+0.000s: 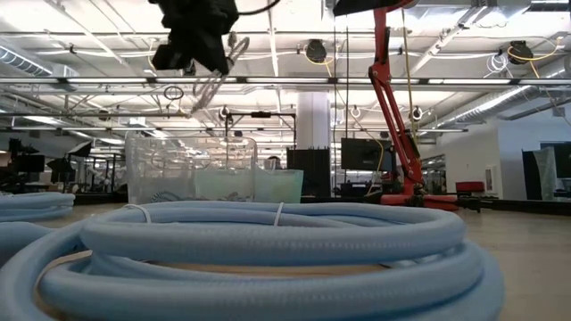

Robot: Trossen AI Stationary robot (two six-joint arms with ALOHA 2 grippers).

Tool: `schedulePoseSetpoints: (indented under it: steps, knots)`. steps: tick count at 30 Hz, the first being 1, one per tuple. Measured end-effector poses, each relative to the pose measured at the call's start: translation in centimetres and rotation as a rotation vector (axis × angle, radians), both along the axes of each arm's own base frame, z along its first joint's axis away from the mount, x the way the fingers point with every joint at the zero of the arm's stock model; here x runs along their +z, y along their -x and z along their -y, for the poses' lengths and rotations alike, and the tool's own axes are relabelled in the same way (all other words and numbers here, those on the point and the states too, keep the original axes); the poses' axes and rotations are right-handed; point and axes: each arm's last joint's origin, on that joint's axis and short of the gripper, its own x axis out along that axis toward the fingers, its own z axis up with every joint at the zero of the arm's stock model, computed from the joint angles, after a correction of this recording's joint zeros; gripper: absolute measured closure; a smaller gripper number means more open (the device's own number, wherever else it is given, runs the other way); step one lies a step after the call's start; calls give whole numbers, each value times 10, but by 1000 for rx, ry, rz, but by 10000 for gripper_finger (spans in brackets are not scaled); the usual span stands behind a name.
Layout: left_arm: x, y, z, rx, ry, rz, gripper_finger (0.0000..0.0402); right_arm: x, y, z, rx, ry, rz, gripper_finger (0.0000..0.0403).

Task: Pick & Place USB Port
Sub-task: Put the light brown tied USB cable into the blue bin

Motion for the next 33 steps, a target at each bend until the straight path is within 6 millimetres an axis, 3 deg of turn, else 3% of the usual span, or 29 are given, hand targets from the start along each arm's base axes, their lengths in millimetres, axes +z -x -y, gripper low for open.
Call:
schedulePoseSetpoints:
  steps: [5,12,17,33]
  knots:
    - [-4,1,-13,122,221,-76,399,1,4,-2,5,-11,-2,191]
    - [-48,-6,-25,155,363,-195,399,1,6,-8,8,4,-18,193]
    - [-64,-11,-28,138,360,-234,399,1,7,-11,18,13,-28,191]
    - [-76,-9,-31,153,349,-335,399,1,8,-14,31,23,-40,193]
